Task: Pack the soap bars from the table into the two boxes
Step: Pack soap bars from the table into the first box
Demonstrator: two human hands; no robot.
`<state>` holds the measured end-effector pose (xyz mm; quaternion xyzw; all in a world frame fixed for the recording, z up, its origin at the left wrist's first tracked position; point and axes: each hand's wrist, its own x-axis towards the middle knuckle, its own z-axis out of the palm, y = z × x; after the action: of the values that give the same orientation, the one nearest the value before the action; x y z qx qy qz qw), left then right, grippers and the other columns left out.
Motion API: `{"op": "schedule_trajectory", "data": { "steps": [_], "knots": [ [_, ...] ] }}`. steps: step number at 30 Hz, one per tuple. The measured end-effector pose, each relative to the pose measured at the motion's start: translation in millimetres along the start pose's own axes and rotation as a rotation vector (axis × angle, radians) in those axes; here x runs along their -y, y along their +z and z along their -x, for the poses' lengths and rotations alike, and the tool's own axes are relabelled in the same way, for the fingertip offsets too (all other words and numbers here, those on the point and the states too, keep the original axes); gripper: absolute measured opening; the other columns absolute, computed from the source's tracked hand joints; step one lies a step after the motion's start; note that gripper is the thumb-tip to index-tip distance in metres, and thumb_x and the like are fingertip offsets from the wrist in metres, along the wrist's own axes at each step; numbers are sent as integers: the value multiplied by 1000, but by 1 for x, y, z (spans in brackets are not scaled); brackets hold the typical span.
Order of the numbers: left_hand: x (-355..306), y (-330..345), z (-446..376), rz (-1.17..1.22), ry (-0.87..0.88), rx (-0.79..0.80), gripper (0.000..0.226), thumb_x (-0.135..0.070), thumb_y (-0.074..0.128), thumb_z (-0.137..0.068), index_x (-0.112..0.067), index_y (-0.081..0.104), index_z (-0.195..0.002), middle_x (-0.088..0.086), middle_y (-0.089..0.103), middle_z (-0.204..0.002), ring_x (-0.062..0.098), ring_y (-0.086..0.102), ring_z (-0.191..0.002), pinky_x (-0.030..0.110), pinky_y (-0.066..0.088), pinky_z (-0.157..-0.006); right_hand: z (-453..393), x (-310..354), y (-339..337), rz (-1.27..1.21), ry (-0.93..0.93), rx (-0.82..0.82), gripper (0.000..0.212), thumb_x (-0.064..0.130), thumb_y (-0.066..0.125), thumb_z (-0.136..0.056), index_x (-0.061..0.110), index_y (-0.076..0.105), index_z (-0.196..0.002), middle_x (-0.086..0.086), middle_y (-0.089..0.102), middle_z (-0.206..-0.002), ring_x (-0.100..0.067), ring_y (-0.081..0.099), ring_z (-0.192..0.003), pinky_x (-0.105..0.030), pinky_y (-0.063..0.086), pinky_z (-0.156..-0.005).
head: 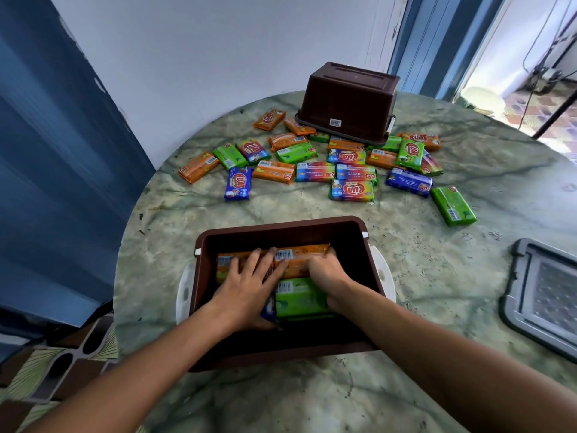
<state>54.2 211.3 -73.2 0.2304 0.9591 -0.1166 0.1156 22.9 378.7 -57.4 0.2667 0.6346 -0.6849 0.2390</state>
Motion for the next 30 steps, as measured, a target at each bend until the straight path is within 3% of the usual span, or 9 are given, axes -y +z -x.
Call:
{"op": "schedule_trajectory", "data": {
  "steps": [3, 5, 7, 10, 14, 16, 20, 26, 30],
  "knots": [
    [2, -6, 0, 26, 40, -12, 132, -77, 66, -53, -17, 3, -151, 17, 12, -158, 37, 23, -140, 56, 32, -105, -2, -4, -13, 282, -75, 75, 65, 6, 60, -84, 16, 27, -139, -15, 54, -127, -27, 64, -99, -38, 59, -76],
    [8, -11, 4, 64, 42, 22, 125, -70, 67, -62, -26, -9, -151, 10, -6, -159, 30, 4, -144, 49, 19, -114, 5, -3, -23, 742, -189, 75, 87, 19, 68, -80, 22, 16, -149, -15, 22, -153, -33, 44, -128, -38, 49, -95],
    [14, -17, 8, 109, 1, 34, 125, -67, 72, -59, -29, -4, -151, 9, -2, -156, 28, 2, -142, 48, 19, -114, 17, 1, -30, 1242, -387, 86, 93, 37, 72, -78, 28, 14, -150, -12, -5, -159, -39, 14, -144, -47, 34, -109],
    [19, -21, 14, 101, -75, 56, 123, -65, 76, -57, -28, 4, -151, 9, 10, -150, 29, 11, -137, 49, 24, -112, 29, 8, -31, 1667, -623, 147, 97, 58, 70, -73, 30, 18, -149, -13, -4, -159, -39, -2, -146, -56, 27, -109],
    [24, -30, 12, 152, -57, 118, 118, -64, 76, -57, -33, 10, -150, 4, 19, -145, 25, 22, -130, 41, 38, -104, 26, 17, -25, 1816, -672, 222, 95, 62, 73, -67, 24, 30, -144, -10, 31, -146, -37, 27, -136, -48, 46, -94],
    [31, -35, 10, 222, -46, 152, 114, -65, 75, -57, -36, 14, -149, 1, 22, -143, 22, 24, -127, 40, 39, -103, 25, 21, -23, 1857, -693, 236, 90, 61, 70, -72, 21, 33, -144, -12, 35, -144, -39, 33, -132, -46, 48, -93],
    [30, -35, 12, 240, -42, 165, 109, -64, 72, -62, -36, 14, -149, 1, 21, -143, 22, 22, -128, 40, 39, -103, 23, 20, -24, 1943, -663, 295, 92, 60, 59, -82, 14, 18, -151, -23, 13, -156, -51, 15, -140, -53, 35, -107],
    [15, -23, 18, 82, -72, 114, 121, -68, 71, -60, -27, 4, -151, 10, 13, -150, 29, 16, -135, 43, 39, -106, 24, 11, -33, 1957, -694, 332, 87, 61, 38, -92, 12, -2, -153, -25, -9, -157, -51, -5, -141, -55, 28, -110],
    [6, -17, 17, 59, -111, 58, 118, -68, 71, -58, -24, 11, -149, 13, 20, -147, 32, 22, -132, 43, 42, -101, 19, -12, -35, 2022, -737, 262, 112, 73, 44, -80, 5, -12, -150, -29, -16, -154, -55, -11, -138, -57, 35, -106]
  ]
}}
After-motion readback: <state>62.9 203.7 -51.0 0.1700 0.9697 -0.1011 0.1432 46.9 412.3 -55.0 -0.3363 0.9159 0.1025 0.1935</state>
